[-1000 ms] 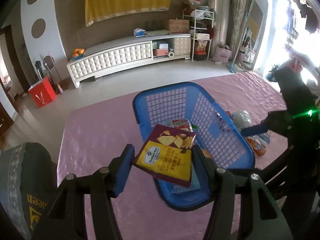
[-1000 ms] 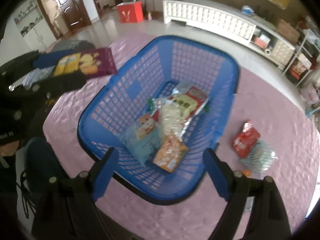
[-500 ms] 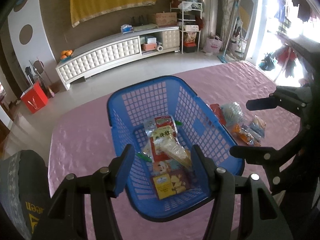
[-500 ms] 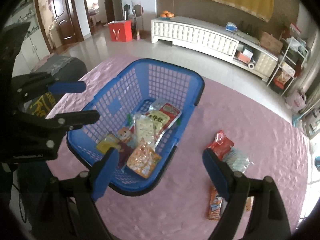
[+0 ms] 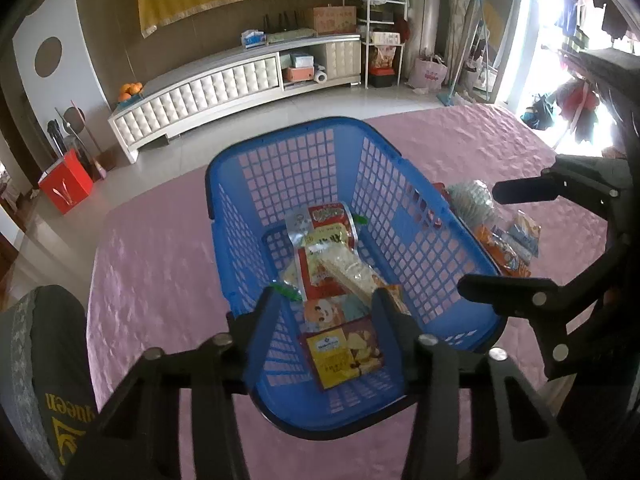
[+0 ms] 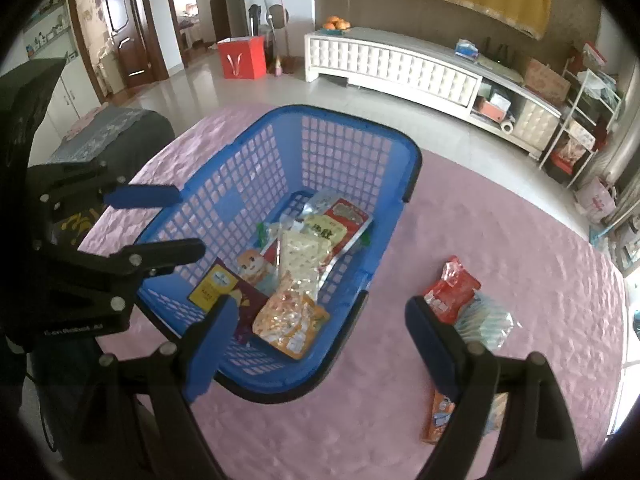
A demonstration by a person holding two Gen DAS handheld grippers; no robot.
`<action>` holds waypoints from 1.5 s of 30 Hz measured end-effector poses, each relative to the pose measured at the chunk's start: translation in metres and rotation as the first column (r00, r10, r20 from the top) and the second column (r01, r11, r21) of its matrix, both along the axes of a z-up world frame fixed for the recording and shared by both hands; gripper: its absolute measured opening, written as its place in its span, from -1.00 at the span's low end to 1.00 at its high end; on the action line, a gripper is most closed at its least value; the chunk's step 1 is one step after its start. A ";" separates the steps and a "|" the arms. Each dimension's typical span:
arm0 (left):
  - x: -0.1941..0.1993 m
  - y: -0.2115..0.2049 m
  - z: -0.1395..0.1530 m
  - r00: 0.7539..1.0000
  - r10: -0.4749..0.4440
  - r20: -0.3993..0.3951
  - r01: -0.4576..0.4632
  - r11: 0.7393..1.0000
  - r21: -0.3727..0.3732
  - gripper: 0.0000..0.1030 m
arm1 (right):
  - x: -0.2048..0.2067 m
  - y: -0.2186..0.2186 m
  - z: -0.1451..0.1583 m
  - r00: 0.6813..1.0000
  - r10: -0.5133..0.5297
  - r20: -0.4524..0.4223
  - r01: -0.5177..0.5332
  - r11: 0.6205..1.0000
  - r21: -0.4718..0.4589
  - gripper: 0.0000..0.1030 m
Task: Organize snacks
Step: 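Move both grippers back over the remaining snacks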
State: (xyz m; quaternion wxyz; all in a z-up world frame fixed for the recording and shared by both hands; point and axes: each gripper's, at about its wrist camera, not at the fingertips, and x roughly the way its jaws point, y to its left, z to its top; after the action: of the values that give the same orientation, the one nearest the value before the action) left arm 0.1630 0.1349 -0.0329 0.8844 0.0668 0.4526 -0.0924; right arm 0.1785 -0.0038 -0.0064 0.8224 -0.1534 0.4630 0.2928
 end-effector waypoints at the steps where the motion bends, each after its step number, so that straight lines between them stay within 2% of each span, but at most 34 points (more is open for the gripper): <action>1: -0.001 0.001 -0.001 1.000 0.001 -0.001 -0.001 1.000 -0.005 -0.15 | 0.000 0.001 -0.001 1.000 0.000 -0.002 0.000 1.000 -0.001 0.72; 9: -0.009 0.000 0.007 1.000 0.023 0.001 -0.023 0.999 -0.044 -0.14 | -0.003 -0.007 0.006 1.000 -0.024 0.010 0.024 1.000 0.015 0.72; 10: -0.010 -0.003 0.009 1.000 0.027 0.002 -0.027 0.999 -0.046 -0.08 | -0.003 -0.010 0.008 1.000 -0.028 0.015 0.027 0.999 0.019 0.72; 11: -0.011 -0.005 0.012 1.000 0.029 0.004 -0.029 0.998 -0.048 0.07 | -0.004 -0.013 0.009 0.999 -0.031 0.018 0.031 0.999 0.023 0.72; 15: -0.015 -0.020 0.023 0.999 0.011 0.030 -0.010 0.999 -0.042 0.21 | -0.006 -0.028 0.017 0.998 -0.046 0.032 0.045 0.998 0.041 0.72; 17: -0.016 -0.030 0.027 0.999 -0.005 0.045 0.007 0.999 -0.033 0.35 | -0.006 -0.037 0.020 0.998 -0.058 0.036 0.056 0.997 0.048 0.72; 27: -0.007 -0.085 0.042 0.996 -0.025 0.082 0.027 0.999 -0.029 0.45 | -0.001 -0.100 0.038 0.987 -0.143 0.072 0.139 0.988 0.062 0.72; 37: 0.008 -0.150 0.050 0.992 -0.058 0.116 0.057 0.998 0.008 0.49 | 0.014 -0.159 0.039 0.968 -0.245 0.052 0.239 0.965 0.107 0.72; 42: 0.019 -0.178 0.037 0.995 -0.060 0.085 0.059 0.998 0.016 0.49 | 0.023 -0.181 0.028 0.960 -0.280 0.012 0.277 0.953 0.120 0.72; 45: 0.029 -0.189 0.023 0.999 -0.019 0.044 0.018 1.000 0.020 0.49 | 0.029 -0.195 0.018 0.956 -0.293 -0.006 0.291 0.950 0.113 0.72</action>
State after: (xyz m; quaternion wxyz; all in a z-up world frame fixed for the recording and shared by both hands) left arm 0.1925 -0.0540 -0.0102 0.8926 0.0814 0.4333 -0.0945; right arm 0.2070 -0.1990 0.0111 0.8665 -0.0381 0.4588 0.1928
